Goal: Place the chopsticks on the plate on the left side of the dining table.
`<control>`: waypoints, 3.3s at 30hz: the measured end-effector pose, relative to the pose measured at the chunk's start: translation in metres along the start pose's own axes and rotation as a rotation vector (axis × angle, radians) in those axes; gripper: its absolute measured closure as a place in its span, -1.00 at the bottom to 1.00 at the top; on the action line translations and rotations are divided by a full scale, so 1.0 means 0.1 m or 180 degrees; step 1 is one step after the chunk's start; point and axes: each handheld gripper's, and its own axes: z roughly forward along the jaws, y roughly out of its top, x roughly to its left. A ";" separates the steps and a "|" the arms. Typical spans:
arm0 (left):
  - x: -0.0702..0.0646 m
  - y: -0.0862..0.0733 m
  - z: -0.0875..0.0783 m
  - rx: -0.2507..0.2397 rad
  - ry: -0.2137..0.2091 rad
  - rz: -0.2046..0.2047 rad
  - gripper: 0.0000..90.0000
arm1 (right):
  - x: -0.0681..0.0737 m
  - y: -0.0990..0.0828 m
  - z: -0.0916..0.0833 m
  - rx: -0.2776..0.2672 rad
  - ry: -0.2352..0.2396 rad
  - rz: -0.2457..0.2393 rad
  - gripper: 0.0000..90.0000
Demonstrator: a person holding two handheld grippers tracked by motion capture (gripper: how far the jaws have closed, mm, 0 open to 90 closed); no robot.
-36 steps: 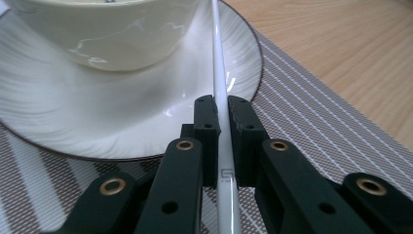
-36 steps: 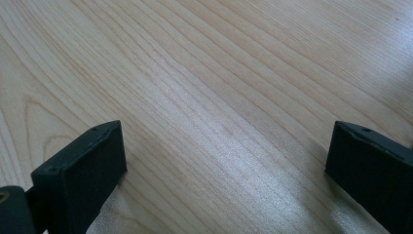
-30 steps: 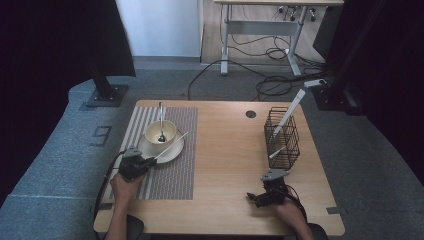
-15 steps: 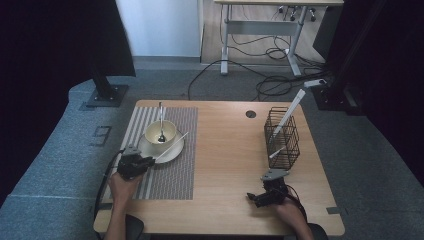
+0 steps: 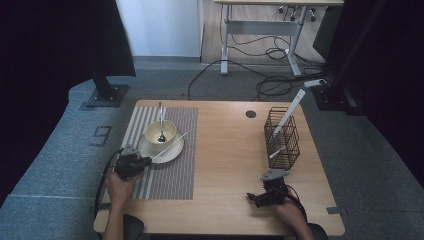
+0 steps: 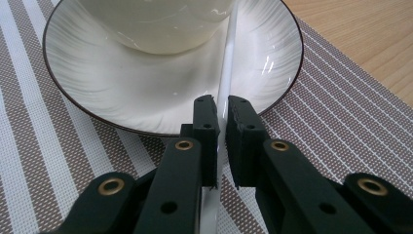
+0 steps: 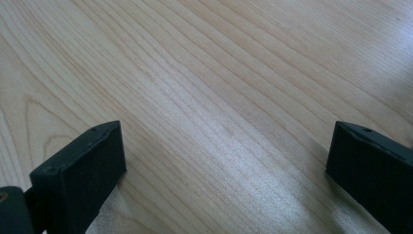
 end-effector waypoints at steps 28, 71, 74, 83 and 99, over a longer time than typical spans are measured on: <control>-0.20 0.04 0.04 -0.0355 -0.0314 0.0004 -0.59 | 0.00 0.00 0.00 0.0003 0.0003 -0.0007 -1.00; -0.32 0.07 0.32 -0.0091 -0.0349 0.0023 -1.00 | 0.00 0.00 0.00 0.0011 0.0012 -0.0015 -1.00; -0.28 0.08 0.34 -0.0098 -0.0325 -0.0004 -1.00 | 0.00 0.00 0.00 0.0009 0.0011 -0.0013 -1.00; -0.21 0.08 0.39 -0.0104 -0.0261 -0.0036 -1.00 | 0.00 0.00 0.00 0.0010 0.0013 -0.0015 -1.00; -0.13 0.08 0.43 -0.0115 -0.0171 -0.0057 -1.00 | 0.00 0.00 0.00 0.0010 0.0013 -0.0014 -1.00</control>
